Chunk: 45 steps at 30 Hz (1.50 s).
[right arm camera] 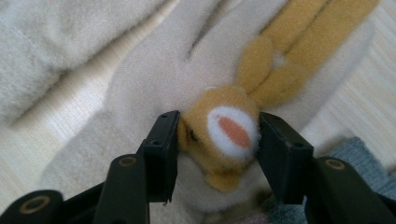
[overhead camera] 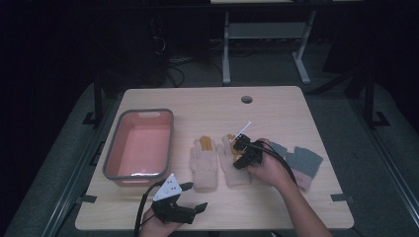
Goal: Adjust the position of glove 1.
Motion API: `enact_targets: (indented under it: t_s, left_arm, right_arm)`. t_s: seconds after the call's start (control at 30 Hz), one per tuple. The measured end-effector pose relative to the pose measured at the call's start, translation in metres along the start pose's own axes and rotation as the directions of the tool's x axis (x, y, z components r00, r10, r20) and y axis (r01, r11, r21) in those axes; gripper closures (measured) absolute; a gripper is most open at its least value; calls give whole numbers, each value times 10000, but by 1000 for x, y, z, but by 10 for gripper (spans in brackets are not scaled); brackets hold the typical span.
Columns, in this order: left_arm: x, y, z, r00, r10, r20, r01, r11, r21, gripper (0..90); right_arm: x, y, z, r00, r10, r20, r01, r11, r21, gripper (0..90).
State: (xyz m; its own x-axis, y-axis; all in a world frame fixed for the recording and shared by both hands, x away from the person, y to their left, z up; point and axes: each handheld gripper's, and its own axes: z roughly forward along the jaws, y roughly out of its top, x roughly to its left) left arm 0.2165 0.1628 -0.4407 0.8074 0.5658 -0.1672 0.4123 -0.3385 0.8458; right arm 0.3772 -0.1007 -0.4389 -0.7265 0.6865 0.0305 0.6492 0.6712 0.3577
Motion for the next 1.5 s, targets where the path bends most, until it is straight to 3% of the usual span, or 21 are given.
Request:
enact_targets:
  t_s: [0.27,0.53,0.73,1.13,1.5]
  left_arm:
    - [0,0,0,10000,1,-23,-1,10000,-26,184]
    - [1,0,-1,10000,15,-59,-15,10000,-56,184]
    - [1,0,-2,9999,-30,-117,29,10000,-60,184]
    - [1,1,-5,9998,-49,-169,45,9997,-223,184]
    - [0,1,-7,9995,-40,-301,29,9993,-374,184]
  right_arm:
    - [2,0,-2,9997,164,191,-164,9999,37,591]
    - [2,-1,-10,9988,481,33,-481,9988,-28,624]
    - [4,0,-19,9978,623,-208,-630,9974,-361,627]
    - [9,5,-38,9985,515,-162,-525,9963,-682,628]
    - [14,10,-65,9979,455,-459,-509,9911,-1233,628]
